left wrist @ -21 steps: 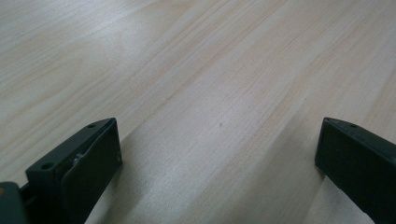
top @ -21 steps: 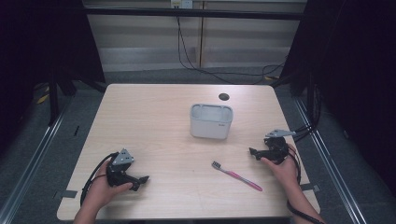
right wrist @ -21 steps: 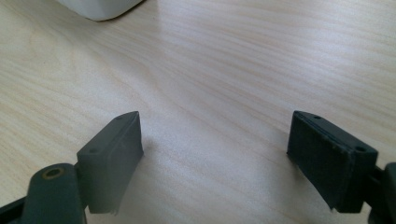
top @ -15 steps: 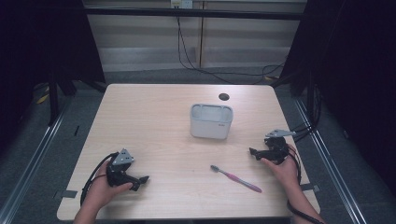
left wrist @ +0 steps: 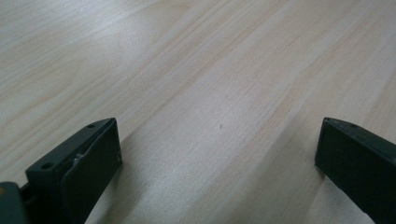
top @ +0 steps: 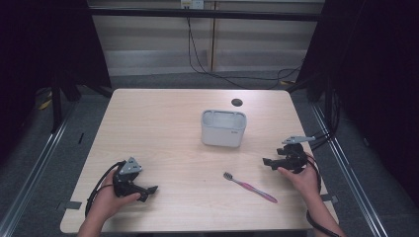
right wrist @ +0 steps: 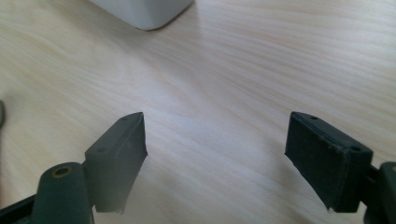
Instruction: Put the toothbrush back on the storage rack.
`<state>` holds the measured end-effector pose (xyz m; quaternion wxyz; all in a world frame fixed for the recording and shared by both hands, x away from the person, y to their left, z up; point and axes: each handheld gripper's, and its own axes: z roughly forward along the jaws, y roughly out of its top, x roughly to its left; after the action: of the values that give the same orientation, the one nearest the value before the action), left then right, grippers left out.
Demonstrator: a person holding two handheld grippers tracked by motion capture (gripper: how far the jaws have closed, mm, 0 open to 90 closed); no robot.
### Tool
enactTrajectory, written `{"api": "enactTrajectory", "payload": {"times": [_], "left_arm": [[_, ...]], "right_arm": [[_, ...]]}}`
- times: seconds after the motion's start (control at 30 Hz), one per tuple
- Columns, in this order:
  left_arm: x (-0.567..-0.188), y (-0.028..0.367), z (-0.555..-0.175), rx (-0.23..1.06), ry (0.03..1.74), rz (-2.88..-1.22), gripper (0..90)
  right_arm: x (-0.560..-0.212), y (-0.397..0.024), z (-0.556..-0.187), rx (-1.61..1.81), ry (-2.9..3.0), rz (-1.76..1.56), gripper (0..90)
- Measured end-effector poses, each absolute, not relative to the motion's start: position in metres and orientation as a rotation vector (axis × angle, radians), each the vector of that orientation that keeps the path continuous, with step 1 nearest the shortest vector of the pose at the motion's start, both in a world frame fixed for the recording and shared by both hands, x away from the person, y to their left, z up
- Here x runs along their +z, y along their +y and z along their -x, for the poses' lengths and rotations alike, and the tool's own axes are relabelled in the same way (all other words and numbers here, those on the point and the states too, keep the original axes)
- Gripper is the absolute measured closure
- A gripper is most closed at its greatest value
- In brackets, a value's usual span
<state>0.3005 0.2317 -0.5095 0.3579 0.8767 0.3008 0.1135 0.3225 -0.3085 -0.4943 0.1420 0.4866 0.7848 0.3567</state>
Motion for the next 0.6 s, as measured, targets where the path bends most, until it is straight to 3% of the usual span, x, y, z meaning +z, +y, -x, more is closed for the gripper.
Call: {"api": "enactTrajectory", "payload": {"times": [0.6], "left_arm": [[-0.510,0.231,-0.301,0.291,0.776,-2.260,0.0]], "right_arm": [[-0.472,-0.272,-0.312,1.015,2.513,-1.170,21.4]]}}
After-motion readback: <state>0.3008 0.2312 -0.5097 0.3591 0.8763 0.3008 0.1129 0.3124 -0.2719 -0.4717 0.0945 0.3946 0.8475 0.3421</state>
